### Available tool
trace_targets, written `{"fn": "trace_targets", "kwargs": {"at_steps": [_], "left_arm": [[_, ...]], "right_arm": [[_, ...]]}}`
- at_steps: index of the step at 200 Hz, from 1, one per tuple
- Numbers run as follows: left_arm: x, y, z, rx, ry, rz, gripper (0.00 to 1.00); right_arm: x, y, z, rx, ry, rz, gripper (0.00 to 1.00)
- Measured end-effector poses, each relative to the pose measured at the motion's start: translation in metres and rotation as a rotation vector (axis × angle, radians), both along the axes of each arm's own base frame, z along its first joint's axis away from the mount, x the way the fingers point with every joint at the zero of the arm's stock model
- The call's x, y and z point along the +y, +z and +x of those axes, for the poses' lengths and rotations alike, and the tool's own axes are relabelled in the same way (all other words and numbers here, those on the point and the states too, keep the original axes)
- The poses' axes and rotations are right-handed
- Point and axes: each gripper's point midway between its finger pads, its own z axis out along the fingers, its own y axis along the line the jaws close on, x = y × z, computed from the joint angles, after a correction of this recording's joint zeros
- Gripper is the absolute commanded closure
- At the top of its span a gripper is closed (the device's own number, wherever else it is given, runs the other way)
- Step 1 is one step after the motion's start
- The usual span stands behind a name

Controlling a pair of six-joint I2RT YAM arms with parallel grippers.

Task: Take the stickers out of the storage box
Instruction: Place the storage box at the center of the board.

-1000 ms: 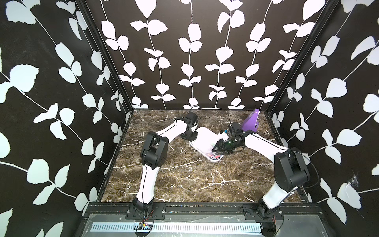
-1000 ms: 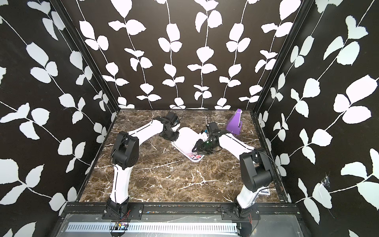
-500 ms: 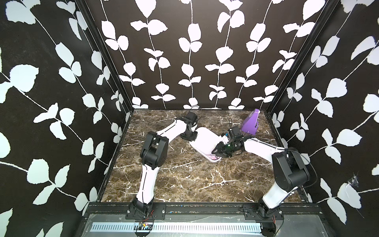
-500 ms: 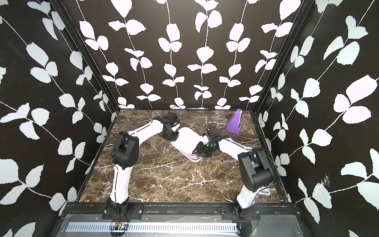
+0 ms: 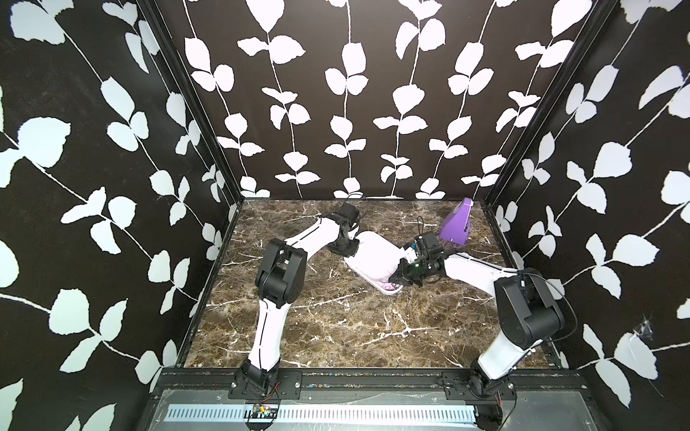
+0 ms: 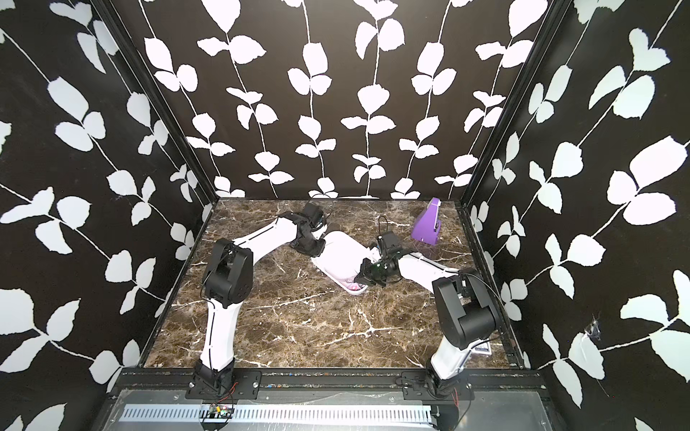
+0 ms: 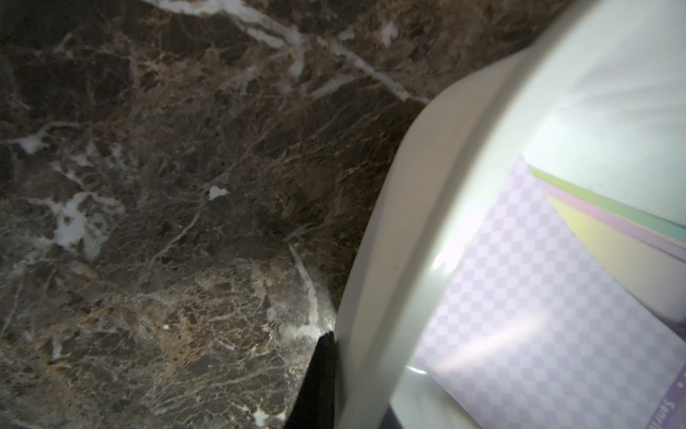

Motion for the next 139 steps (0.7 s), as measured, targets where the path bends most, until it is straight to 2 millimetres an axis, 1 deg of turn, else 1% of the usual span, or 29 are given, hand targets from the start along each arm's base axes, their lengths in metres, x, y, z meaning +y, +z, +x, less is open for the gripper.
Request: {"fn": "trace_targets", "kwargs": {"at_steps": [28,58,85,107,123,139], "left_arm": [[-0.001,0.0,-0.001,0.003,-0.002,-0.002,0.89],[-0.001,0.0,-0.002,0.007,-0.004,-0.006,0.86],[-0.002,0.0,-0.002,0.01,-0.006,-0.011,0.75],[-0.002,-0.002,-0.004,0.014,-0.005,-0.01,0.62],[-0.001,-0.001,-0.006,0.02,-0.001,-0.014,0.6],[-0.003,0.004,-0.006,0.017,-0.003,-0.027,0.6]], "right_arm": [[-0.002,0.007,-0.002,-0.01,-0.011,0.01,1.0],[-0.005,0.029,-0.001,-0.051,-0.03,0.044,1.0],[-0.007,0.05,0.0,-0.096,-0.038,0.077,1.0],[-0.011,0.056,0.0,-0.104,-0.046,0.081,1.0],[-0.015,0.058,0.001,-0.104,-0.054,0.082,1.0],[-0.018,0.06,0.001,-0.099,-0.062,0.087,1.0]]}}
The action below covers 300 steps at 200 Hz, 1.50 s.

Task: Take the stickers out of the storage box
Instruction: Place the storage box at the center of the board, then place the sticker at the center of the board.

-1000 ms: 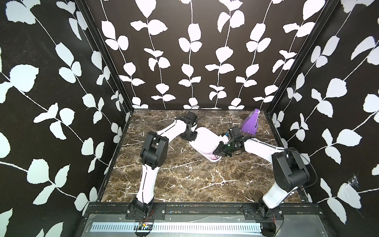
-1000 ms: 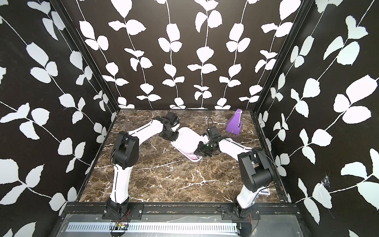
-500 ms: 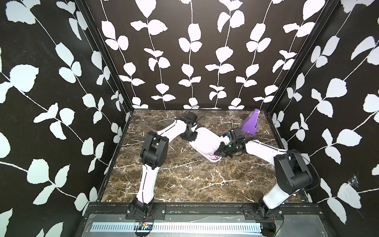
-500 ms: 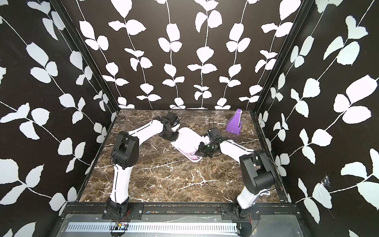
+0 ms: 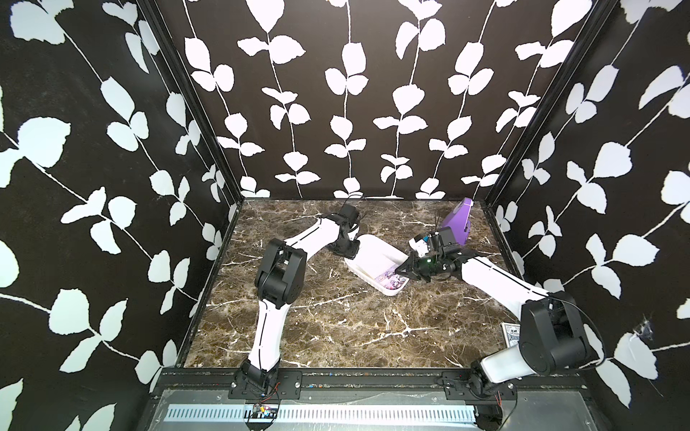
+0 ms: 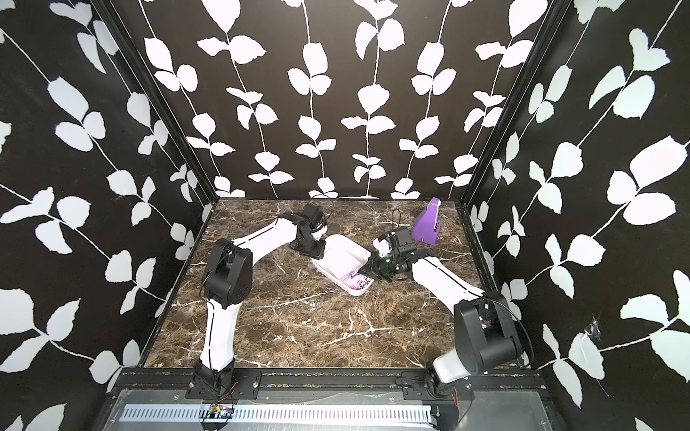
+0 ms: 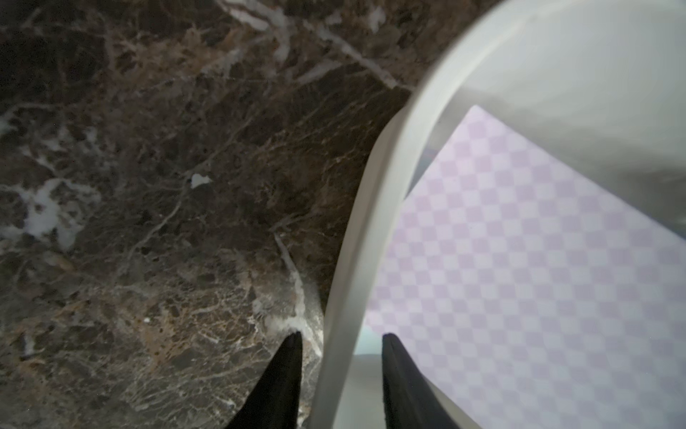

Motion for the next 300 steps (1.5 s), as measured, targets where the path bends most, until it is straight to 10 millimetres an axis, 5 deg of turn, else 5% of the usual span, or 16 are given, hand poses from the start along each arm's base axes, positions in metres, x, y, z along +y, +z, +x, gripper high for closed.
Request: {"fn": "trace_targets", "kwargs": {"at_steps": [51,78,126,190,240,300], "left_arm": [[-0.007,0.034,0.002,-0.038,0.0,-0.06,0.59],[-0.013,0.053,-0.001,-0.051,0.001,-0.113,0.45],[-0.02,0.09,0.001,-0.07,0.052,-0.326,0.45],[0.02,0.101,0.014,-0.025,0.28,-0.633,0.44],[0.006,0.133,0.008,-0.01,0.326,-0.874,0.39],[-0.002,0.131,0.007,0.061,0.421,-1.026,0.41]], "right_arm": [[-0.005,0.006,-0.004,0.009,-0.004,0.002,1.0],[-0.008,0.017,-0.005,-0.012,-0.002,0.013,1.0],[-0.01,0.048,-0.003,-0.076,-0.004,0.051,1.0],[-0.012,0.082,0.001,-0.156,-0.011,0.099,1.0],[-0.011,0.096,0.008,-0.193,-0.032,0.138,1.0],[-0.009,0.118,0.019,-0.264,-0.072,0.187,1.0]]}}
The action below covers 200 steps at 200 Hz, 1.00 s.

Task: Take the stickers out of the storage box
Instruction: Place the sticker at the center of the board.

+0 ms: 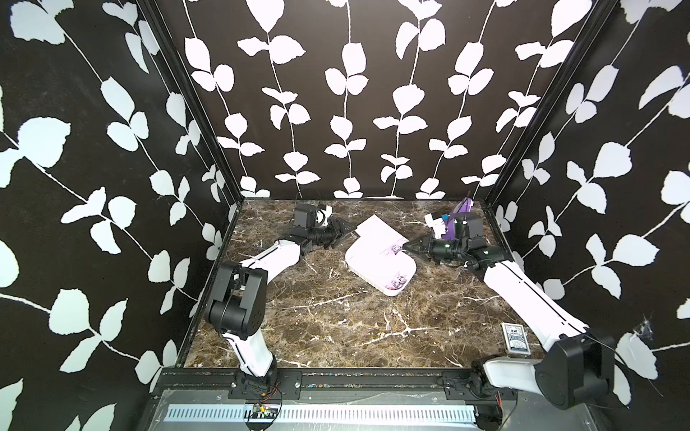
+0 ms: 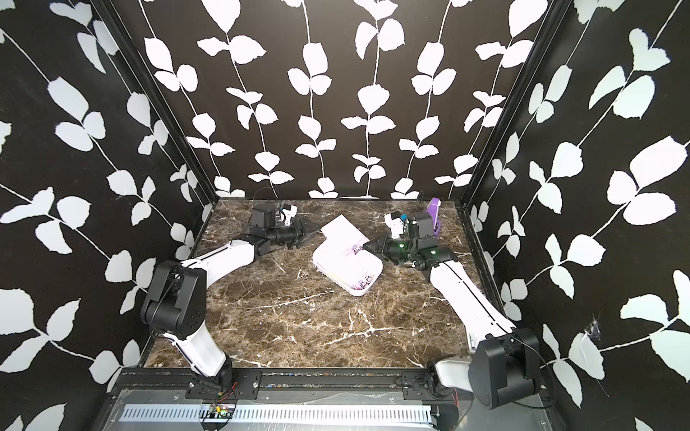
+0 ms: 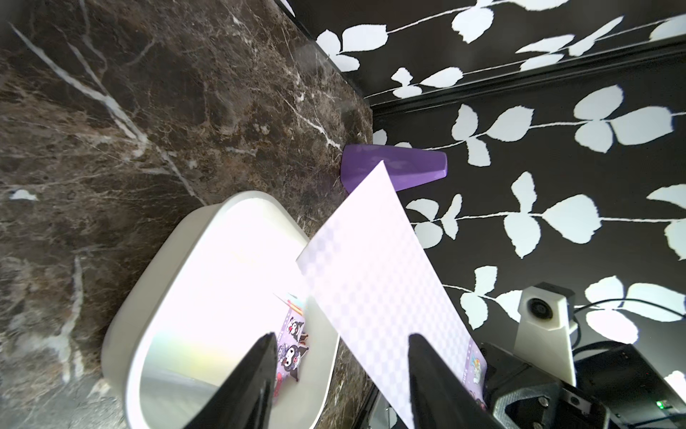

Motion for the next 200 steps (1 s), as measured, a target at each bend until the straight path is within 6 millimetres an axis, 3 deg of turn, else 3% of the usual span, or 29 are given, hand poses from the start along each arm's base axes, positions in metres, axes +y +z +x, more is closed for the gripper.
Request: {"fn": "trace_targets", "kwargs": {"at_steps": [31,93,113,136,152,169,176,186,200], "left_arm": [[-0.01,0.011,0.002,-0.006,0.021,-0.043,0.4],[-0.051,0.035,-0.003,-0.019,-0.011,-0.144,0.44],[-0.062,0.033,0.0,-0.004,-0.016,-0.166,0.55],[-0.069,0.027,0.002,0.026,-0.012,-0.181,0.84],[-0.071,0.025,0.003,0.029,-0.01,-0.188,0.98],[-0.072,0.027,0.004,0.029,-0.011,-0.197,1.0],[-0.071,0.028,0.004,0.027,-0.011,-0.201,1.0],[-0.07,0.029,0.005,0.027,-0.013,-0.203,1.0],[-0.064,0.027,0.007,0.027,-0.018,-0.192,1.0]], "right_arm": [[0.001,0.01,0.008,-0.03,-0.026,0.028,1.0],[0.002,0.024,0.016,-0.061,-0.049,0.072,1.0],[0.003,0.026,0.017,-0.06,-0.054,0.082,1.0],[0.003,0.028,0.018,-0.068,-0.058,0.089,1.0],[0.003,0.029,0.018,-0.071,-0.061,0.091,1.0],[0.002,0.027,0.018,-0.069,-0.063,0.082,1.0],[0.001,0.025,0.018,-0.068,-0.062,0.075,0.92],[0.001,0.021,0.016,-0.061,-0.058,0.059,0.72],[-0.001,0.01,0.011,-0.043,-0.046,0.024,0.59]]}}
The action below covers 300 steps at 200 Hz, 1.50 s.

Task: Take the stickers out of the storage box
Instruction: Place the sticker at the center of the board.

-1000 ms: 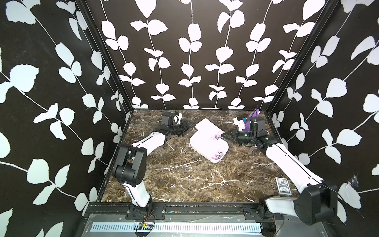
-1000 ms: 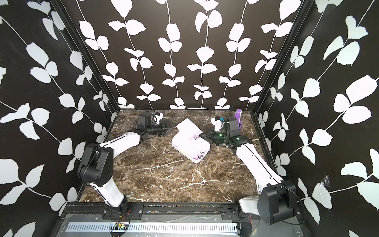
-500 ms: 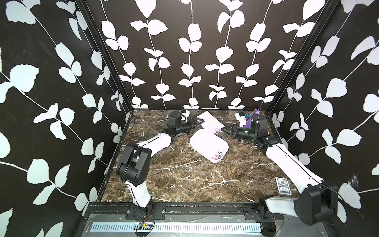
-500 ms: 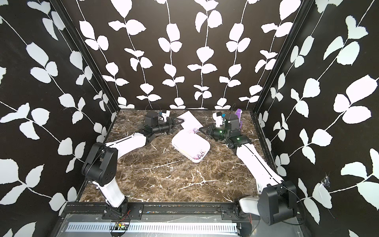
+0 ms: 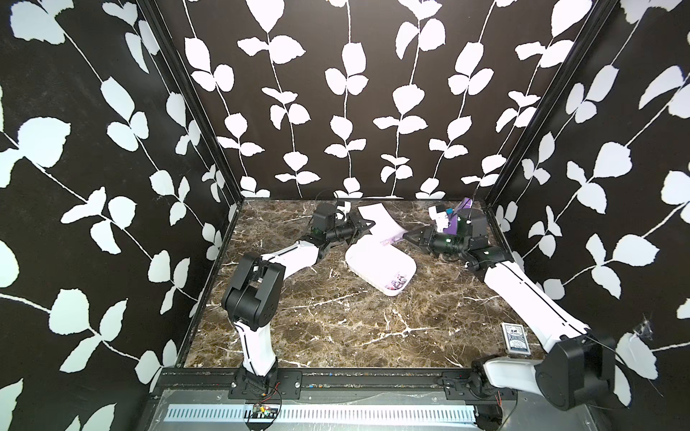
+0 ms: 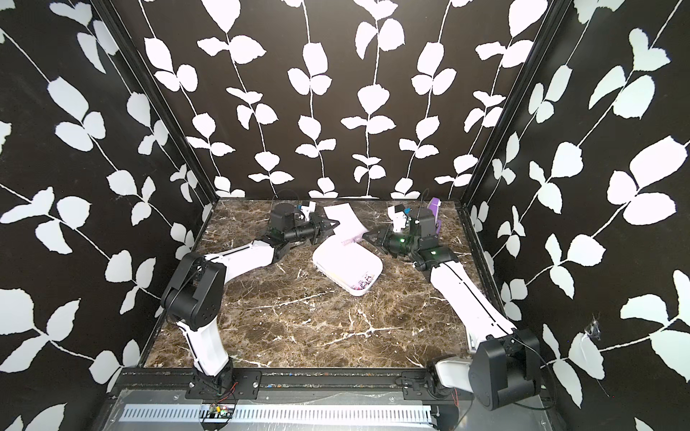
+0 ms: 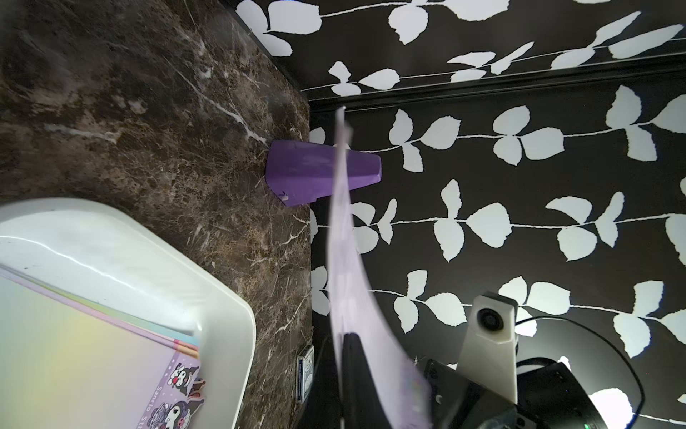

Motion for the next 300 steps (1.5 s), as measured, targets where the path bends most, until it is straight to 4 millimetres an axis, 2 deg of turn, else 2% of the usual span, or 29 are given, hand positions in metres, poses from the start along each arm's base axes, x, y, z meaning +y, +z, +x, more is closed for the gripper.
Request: {"fn": "trace_targets", "kwargs": {"at_steps": [10,32,71,85,99,114,124,140,156,170,182,193,196,202,204,231,264,280,300], "left_arm": [[0.009,-0.003,0.004,0.004,0.004,0.023,1.0],[0.052,-0.01,0.018,0.014,0.059,0.097,1.0],[0.17,-0.003,0.048,-0.003,0.252,0.184,1.0],[0.209,-0.007,0.057,0.002,0.317,0.202,1.0],[0.241,-0.02,0.061,0.026,0.365,0.231,1.0],[0.268,-0.044,0.064,0.074,0.395,0.265,1.0],[0.281,-0.066,0.066,0.119,0.406,0.285,1.0],[0.297,-0.102,0.069,0.19,0.416,0.322,1.0],[0.303,-0.135,0.069,0.258,0.408,0.362,0.98],[0.304,-0.153,0.072,0.287,0.392,0.381,0.92],[0.306,-0.163,0.075,0.292,0.387,0.4,0.74],[0.307,-0.167,0.074,0.294,0.382,0.412,0.32],[0.307,-0.167,0.074,0.293,0.38,0.416,0.25],[0.308,-0.167,0.074,0.291,0.376,0.424,0.04],[0.308,-0.167,0.074,0.292,0.376,0.425,0.02],[0.309,-0.158,0.074,0.26,0.362,0.458,0.01],[0.317,-0.129,0.077,0.207,0.369,0.534,0.01],[0.324,-0.105,0.07,0.175,0.393,0.602,0.01],[0.332,-0.053,0.058,0.054,0.439,0.704,0.01]], "right_arm": [[-0.002,-0.009,-0.004,0.019,0.004,-0.021,0.5],[-0.007,-0.03,-0.018,0.057,0.017,-0.068,0.47],[-0.011,-0.061,-0.033,0.121,0.038,-0.108,0.46],[-0.011,-0.067,-0.036,0.132,0.045,-0.115,0.43],[-0.012,-0.072,-0.039,0.137,0.05,-0.122,0.41],[-0.013,-0.076,-0.043,0.142,0.054,-0.129,0.51],[-0.014,-0.077,-0.045,0.139,0.059,-0.135,0.54],[-0.015,-0.077,-0.048,0.134,0.068,-0.144,0.54],[-0.015,-0.078,-0.05,0.129,0.076,-0.154,0.54],[-0.016,-0.079,-0.052,0.132,0.08,-0.164,0.54],[-0.018,-0.081,-0.053,0.135,0.08,-0.175,0.54],[-0.019,-0.081,-0.055,0.133,0.079,-0.183,0.54],[-0.019,-0.081,-0.055,0.133,0.079,-0.185,0.54],[-0.02,-0.081,-0.056,0.131,0.079,-0.188,0.54],[-0.02,-0.081,-0.056,0.13,0.08,-0.189,0.54],[-0.022,-0.082,-0.059,0.133,0.083,-0.202,0.53],[-0.027,-0.093,-0.063,0.162,0.096,-0.264,0.53],[-0.03,-0.095,-0.061,0.171,0.107,-0.308,0.53],[-0.033,-0.09,-0.055,0.156,0.116,-0.367,0.52]]}}
